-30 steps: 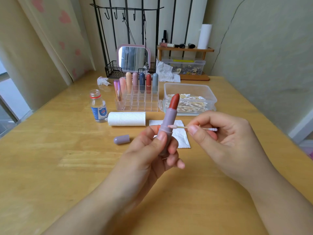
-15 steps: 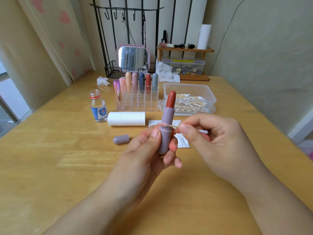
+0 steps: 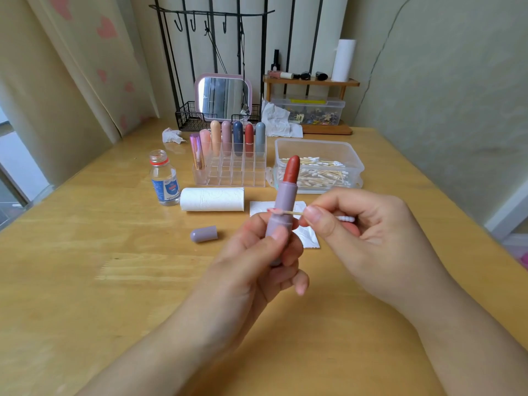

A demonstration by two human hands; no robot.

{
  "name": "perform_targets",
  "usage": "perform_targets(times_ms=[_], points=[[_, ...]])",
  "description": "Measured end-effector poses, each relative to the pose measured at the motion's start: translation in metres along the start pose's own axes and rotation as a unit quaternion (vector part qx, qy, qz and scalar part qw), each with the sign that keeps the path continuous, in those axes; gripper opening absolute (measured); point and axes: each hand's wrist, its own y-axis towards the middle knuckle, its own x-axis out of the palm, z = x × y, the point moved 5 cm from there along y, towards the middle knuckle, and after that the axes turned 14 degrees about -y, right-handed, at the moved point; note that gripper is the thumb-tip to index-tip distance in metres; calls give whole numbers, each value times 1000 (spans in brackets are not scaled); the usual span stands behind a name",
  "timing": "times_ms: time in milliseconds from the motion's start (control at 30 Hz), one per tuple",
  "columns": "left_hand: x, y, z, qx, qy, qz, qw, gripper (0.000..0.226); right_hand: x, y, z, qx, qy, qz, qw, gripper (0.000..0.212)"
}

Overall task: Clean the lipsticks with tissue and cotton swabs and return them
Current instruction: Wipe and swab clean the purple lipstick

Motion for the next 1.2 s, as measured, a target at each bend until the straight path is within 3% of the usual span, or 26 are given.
perform_targets(times_ms=[167, 333, 467, 633, 900, 1033, 1200], points=[[0, -2, 4, 24, 12, 4, 1000, 12, -8, 0, 4, 13, -1, 9, 1000, 17], [-1, -1, 4, 24, 14, 16, 999, 13, -6, 0, 3, 6, 2, 8, 1000, 17], [1, 0, 2, 21, 42, 17, 999, 22, 2, -2, -3, -4, 68, -28, 997, 20], [0, -1, 3, 27, 19, 40, 999, 31, -12, 0, 7, 29, -30, 26, 999, 20], [0, -1, 3, 20, 20, 34, 999, 31, -3, 1, -6, -6, 20, -7, 1000, 21], [2, -1, 7, 45, 59, 35, 997, 23, -12, -1, 4, 15, -42, 27, 999, 20], [-3, -2, 14, 76, 155, 31, 985, 16, -11, 0, 2, 16, -27, 16, 999, 17]])
